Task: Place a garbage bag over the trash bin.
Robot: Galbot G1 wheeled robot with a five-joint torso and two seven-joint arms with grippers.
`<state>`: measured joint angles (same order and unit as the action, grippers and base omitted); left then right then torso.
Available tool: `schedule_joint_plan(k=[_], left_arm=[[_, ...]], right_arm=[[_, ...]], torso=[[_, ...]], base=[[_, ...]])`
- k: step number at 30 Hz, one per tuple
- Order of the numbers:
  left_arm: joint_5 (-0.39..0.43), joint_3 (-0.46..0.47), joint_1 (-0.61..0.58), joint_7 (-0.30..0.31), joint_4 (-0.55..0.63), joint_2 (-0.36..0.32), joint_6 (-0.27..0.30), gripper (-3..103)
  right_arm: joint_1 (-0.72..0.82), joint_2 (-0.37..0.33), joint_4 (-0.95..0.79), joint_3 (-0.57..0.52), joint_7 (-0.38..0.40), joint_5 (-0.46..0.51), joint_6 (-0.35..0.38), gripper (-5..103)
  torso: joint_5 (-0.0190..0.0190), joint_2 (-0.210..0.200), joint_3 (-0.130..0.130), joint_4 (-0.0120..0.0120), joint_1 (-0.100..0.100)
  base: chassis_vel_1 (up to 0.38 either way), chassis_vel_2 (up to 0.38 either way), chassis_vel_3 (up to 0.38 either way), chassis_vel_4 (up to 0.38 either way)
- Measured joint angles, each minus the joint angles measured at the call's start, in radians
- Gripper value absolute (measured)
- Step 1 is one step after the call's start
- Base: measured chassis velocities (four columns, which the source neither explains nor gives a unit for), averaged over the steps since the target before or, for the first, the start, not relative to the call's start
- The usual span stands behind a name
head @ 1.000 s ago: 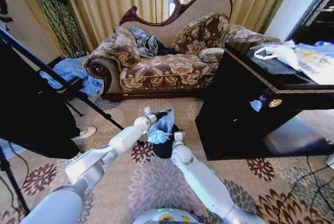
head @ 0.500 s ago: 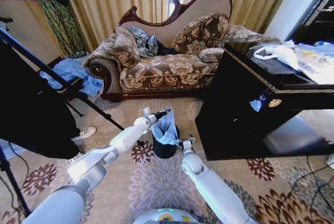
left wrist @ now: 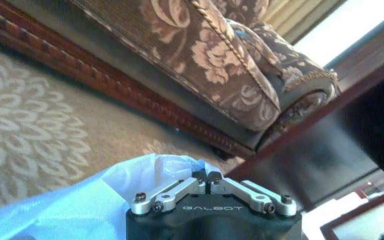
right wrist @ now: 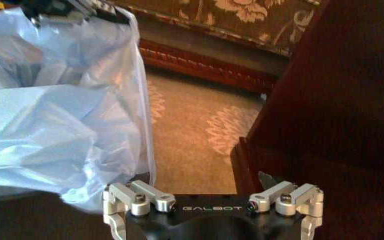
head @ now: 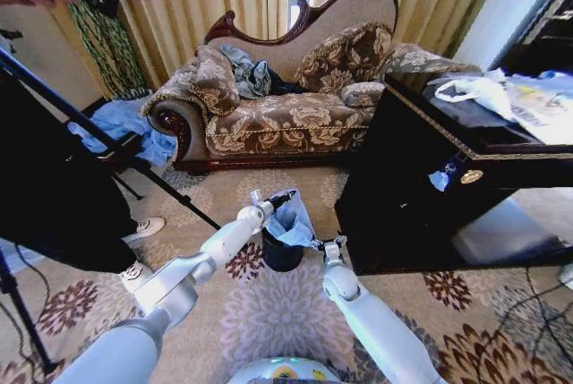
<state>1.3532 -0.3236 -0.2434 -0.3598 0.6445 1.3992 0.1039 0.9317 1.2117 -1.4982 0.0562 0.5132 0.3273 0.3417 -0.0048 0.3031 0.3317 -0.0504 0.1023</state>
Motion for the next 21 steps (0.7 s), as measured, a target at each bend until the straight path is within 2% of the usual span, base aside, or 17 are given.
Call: schedule_joint_plan(k=[4, 6, 8, 11, 12, 14, 17, 19, 20, 21], left_arm=[[-0.022, 0.024, 0.012, -0.005, -0.054, 0.025, 0.000, 0], [-0.034, 0.037, 0.017, -0.001, -0.090, 0.036, 0.001, 9], [-0.045, 0.042, 0.018, 0.000, -0.107, 0.041, 0.003, 9], [-0.062, 0.049, 0.016, 0.015, -0.134, 0.048, 0.024, 24], [-0.062, 0.049, 0.016, 0.015, -0.134, 0.048, 0.024, 24], [-0.065, 0.060, 0.007, 0.033, -0.142, 0.056, 0.038, 35], [-0.066, 0.066, 0.003, 0.036, -0.143, 0.057, 0.039, 40], [-0.066, 0.071, 0.000, 0.046, -0.145, 0.053, 0.044, 51], [-0.066, 0.071, 0.000, 0.046, -0.145, 0.053, 0.044, 51], [-0.065, 0.077, 0.000, 0.055, -0.148, 0.051, 0.049, 57]], right_arm=[[0.004, -0.003, 0.011, -0.001, -0.006, 0.001, -0.004, 100], [0.014, -0.006, 0.015, 0.002, -0.012, 0.007, -0.004, 100], [0.019, -0.005, 0.016, 0.005, -0.013, 0.010, -0.004, 100], [0.034, -0.001, 0.017, 0.010, -0.015, 0.009, -0.004, 100], [0.034, -0.001, 0.017, 0.010, -0.015, 0.009, -0.004, 100], [0.045, 0.000, 0.016, 0.014, -0.015, 0.007, -0.007, 100], [0.051, 0.001, 0.016, 0.016, -0.016, 0.004, -0.011, 100], [0.057, 0.003, 0.016, 0.016, -0.017, 0.002, -0.017, 100], [0.057, 0.003, 0.016, 0.016, -0.017, 0.002, -0.017, 100], [0.059, 0.004, 0.016, 0.016, -0.017, 0.001, -0.019, 100]], torso=[[-0.0001, 0.000, 0.000, -0.0001, 0.000], [0.0000, 0.000, 0.000, -0.0001, 0.000], [0.0000, 0.000, 0.000, 0.0000, 0.000], [0.0000, 0.000, 0.000, 0.0001, 0.000], [0.0000, 0.000, 0.000, 0.0001, 0.000], [-0.0002, 0.000, 0.000, -0.0001, 0.000], [0.0000, 0.000, 0.000, -0.0003, 0.000], [-0.0001, 0.000, 0.000, -0.0002, 0.000], [-0.0001, 0.000, 0.000, -0.0002, 0.000], [0.0001, 0.000, 0.000, 0.0000, 0.000]], base=[[0.000, 0.000, 0.000, 0.000], [0.000, 0.000, 0.000, 0.000], [0.000, 0.000, 0.000, 0.000], [0.000, 0.000, 0.000, 0.000], [0.000, 0.000, 0.000, 0.000], [0.000, 0.000, 0.000, 0.000], [0.000, 0.000, 0.000, 0.000], [0.000, 0.000, 0.000, 0.000], [0.000, 0.000, 0.000, 0.000], [0.000, 0.000, 0.000, 0.000]])
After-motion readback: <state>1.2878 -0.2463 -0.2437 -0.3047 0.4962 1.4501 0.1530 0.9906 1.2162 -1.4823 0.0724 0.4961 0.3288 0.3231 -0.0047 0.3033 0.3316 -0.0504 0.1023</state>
